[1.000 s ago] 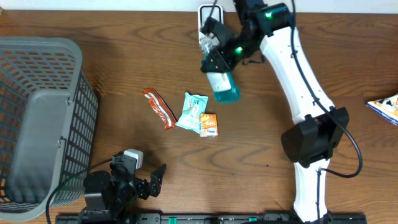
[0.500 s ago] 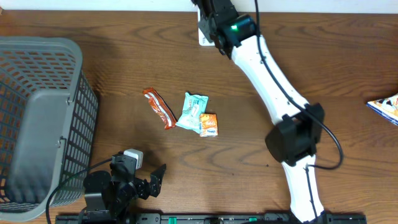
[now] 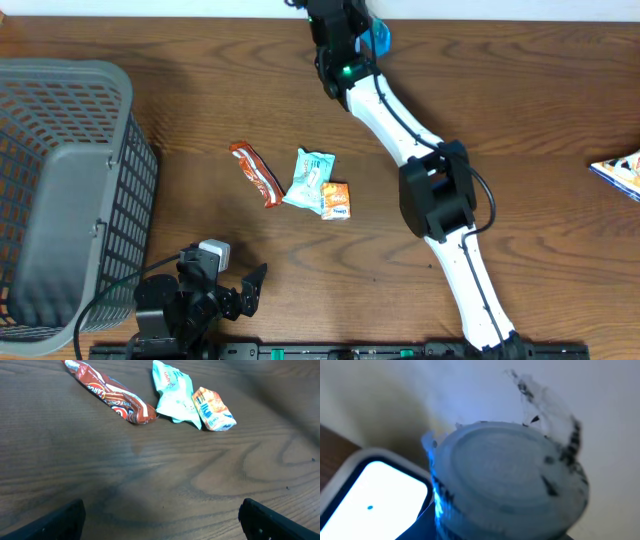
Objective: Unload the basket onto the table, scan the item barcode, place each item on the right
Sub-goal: 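Hold the mouthwash bottle under the white scanner, then carry the mouthwash right and set it at the table's right edge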
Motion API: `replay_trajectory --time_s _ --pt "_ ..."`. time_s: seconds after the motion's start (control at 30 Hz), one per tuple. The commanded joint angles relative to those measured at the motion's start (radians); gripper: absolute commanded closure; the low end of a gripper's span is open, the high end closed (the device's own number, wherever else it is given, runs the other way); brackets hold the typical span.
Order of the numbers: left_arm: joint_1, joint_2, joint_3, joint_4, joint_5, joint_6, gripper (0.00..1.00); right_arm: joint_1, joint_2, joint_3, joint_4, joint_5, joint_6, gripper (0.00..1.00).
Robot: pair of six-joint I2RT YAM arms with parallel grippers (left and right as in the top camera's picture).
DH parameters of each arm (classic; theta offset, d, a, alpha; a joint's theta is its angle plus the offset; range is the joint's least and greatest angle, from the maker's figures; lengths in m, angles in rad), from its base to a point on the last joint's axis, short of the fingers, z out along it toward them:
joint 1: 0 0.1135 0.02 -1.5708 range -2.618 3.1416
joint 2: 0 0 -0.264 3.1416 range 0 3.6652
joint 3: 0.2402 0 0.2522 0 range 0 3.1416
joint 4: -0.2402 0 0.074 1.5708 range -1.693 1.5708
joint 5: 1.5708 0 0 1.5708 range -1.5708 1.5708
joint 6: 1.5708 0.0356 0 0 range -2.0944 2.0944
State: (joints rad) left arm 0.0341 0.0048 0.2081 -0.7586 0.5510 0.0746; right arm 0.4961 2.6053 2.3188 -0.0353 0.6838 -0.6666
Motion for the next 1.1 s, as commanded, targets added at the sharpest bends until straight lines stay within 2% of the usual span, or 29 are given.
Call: replay_trajectory --time_s 0.0,0.17,0.27,0.37,0.57,0.73,0.83,1.07 --pt "0.006 -0.001 0.004 -0.004 0.002 -0.002 0.02 0.008 0.009 0.022 0.024 0.067 -0.083 0.99" --pt "0.006 -0.001 0.004 -0.004 0.002 -0.002 0.02 0.009 0.009 0.023 0.028 0.111 -0.079 0.99" --pt "0.006 -0.001 0.004 -0.004 0.002 -0.002 0.02 0.001 -0.002 0.023 0.008 0.202 -0.079 0.99" --pt "0.006 -0.001 0.004 -0.004 0.002 -0.002 0.02 -0.041 -0.029 0.023 -0.065 0.275 -0.060 0.99" --pt "0.006 -0.001 0.004 -0.004 0.002 -0.002 0.02 -0.229 -0.060 0.023 -0.291 0.443 -0.023 0.99" --pt "0.006 -0.001 0.004 -0.004 0.002 -0.002 0.02 -0.398 -0.060 0.022 -0.556 0.446 0.194 0.99" --pt "0.006 -0.001 0.004 -0.004 0.002 -0.002 0.02 -0.506 -0.060 0.022 -0.679 0.374 0.307 0.99" --pt "0.006 -0.001 0.004 -0.004 0.002 -0.002 0.02 -0.731 -0.060 0.022 -0.837 0.146 0.513 0.99"
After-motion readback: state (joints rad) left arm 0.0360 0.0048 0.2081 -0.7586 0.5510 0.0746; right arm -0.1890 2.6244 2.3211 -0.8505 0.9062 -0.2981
